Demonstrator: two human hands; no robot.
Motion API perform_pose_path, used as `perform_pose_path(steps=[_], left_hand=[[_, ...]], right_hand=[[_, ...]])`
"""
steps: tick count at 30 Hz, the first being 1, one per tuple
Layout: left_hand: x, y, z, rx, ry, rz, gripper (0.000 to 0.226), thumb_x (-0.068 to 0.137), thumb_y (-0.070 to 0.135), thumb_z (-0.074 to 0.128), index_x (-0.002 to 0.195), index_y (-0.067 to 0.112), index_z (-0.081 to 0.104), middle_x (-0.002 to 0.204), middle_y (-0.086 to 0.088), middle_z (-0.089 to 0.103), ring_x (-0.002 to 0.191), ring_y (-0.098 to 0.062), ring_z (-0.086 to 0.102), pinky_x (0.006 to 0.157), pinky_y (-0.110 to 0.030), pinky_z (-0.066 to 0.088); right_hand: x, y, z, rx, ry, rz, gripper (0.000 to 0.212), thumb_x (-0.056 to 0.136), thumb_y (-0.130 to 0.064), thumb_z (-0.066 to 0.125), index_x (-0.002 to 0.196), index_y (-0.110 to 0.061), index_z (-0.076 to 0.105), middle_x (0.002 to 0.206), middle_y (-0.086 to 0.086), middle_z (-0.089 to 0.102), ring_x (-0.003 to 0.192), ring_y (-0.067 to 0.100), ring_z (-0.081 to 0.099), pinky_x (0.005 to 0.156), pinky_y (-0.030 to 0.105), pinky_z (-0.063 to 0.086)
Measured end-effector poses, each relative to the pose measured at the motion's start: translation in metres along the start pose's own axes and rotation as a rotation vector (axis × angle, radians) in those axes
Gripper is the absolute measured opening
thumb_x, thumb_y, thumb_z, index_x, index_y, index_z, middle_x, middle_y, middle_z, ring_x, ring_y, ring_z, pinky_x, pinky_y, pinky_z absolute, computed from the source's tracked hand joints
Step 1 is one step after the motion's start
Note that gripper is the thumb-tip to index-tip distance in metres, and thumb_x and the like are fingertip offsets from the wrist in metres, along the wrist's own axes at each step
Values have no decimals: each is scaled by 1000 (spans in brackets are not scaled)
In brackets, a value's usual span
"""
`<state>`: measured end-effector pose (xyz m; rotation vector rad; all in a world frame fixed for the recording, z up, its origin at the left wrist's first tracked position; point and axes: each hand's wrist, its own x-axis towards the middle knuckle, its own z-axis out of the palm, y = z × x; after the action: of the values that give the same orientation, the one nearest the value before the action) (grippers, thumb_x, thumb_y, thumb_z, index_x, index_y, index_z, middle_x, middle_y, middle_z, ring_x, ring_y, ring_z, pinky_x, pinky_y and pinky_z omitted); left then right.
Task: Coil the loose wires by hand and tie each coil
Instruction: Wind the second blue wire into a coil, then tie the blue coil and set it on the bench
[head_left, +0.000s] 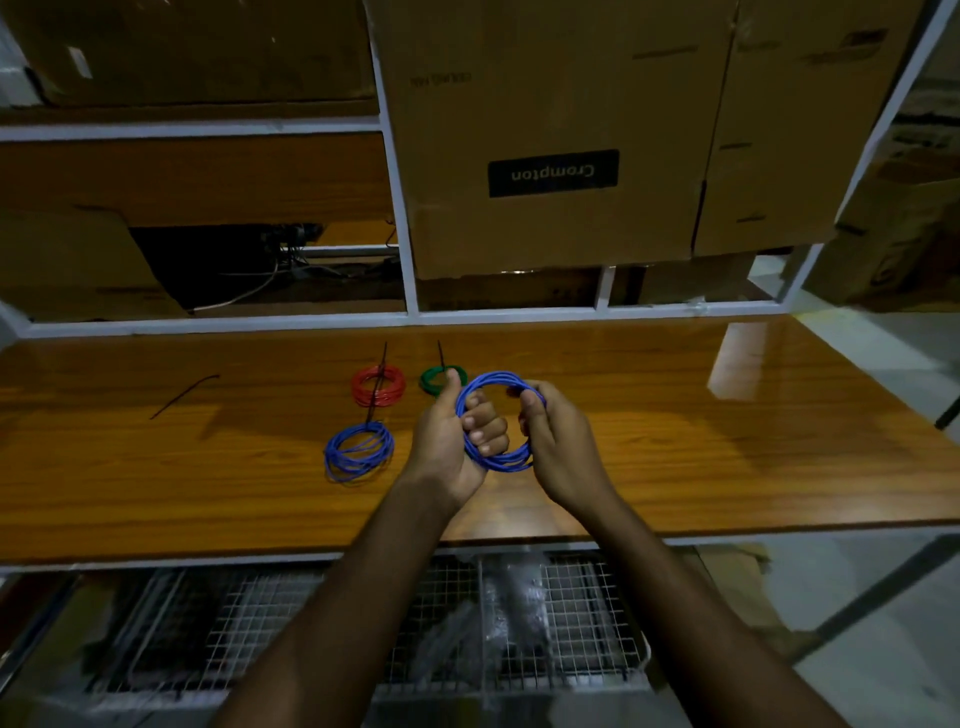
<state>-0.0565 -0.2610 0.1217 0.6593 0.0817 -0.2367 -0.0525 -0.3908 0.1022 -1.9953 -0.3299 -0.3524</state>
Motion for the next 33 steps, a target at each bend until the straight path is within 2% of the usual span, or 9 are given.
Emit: perform_pose_path(steps=[2,4,10,16,20,23,25,29,33], left_hand=[[-2,-10,-7,-6,14,12,52,100,56,32,68,17,41,48,7,29,39,-8,27,38,-20,27],[-5,-19,-15,-14,22,25,53,99,58,32,67,17,41,47,7,30,38,-8,29,38,-21,29],[-15,-49,-35,125,85,35,49,104,48,28,69,16,39,53,4,36,45,-10,36,47,-25,36],[-22,-60,-60,549,182,-6,54,105,46,26,72,13,53,71,-2,61,67,-21,52,70,-37,40],[-21,-45,-63,866,302,31,58,106,45,26,91,12,71,88,-4,73,82,-20,66,74,-36,49],[-9,-23,-59,1006,241,19,55,106,45,28,86,15,70,77,-4,71,72,-20,67,71,-37,51],[0,-8,-61,1177,216,6,58,107,43,30,71,15,66,61,-3,66,58,-20,63,64,-33,49],[16,21,-95,1443,269,179,59,107,41,30,60,17,57,51,0,54,47,-11,50,55,-28,35],[24,73,-145,1521,432,392,54,105,44,34,60,19,49,52,1,45,46,-10,39,47,-30,24]], right_hand=[[-5,8,3,74,-19,23,32,107,-33,34,109,-13,59,73,-4,54,62,5,49,58,35,41],[-12,16,7,243,-61,72,37,108,-31,30,104,-9,59,71,-2,48,60,8,44,56,30,37],[-29,37,11,532,-129,340,35,109,-28,31,90,-12,56,64,-4,45,57,9,44,56,26,40],[-39,60,15,169,-167,230,34,108,-35,31,82,-23,51,65,-3,52,54,16,53,54,34,41],[-33,61,13,-29,-314,59,32,108,-33,33,83,-19,48,67,-6,50,57,12,48,54,32,35],[-27,54,29,-165,-404,-49,24,108,-29,36,92,-16,49,71,-5,52,57,5,45,52,26,29],[-21,47,45,-226,-398,-94,23,107,-29,37,99,-13,51,77,3,61,60,16,51,53,34,36],[-1,33,93,-238,-263,-98,27,106,-32,38,100,-13,56,84,6,68,68,25,60,59,43,46],[22,6,172,-345,-107,-33,25,106,-31,41,96,-13,55,74,9,64,61,28,57,51,38,35]])
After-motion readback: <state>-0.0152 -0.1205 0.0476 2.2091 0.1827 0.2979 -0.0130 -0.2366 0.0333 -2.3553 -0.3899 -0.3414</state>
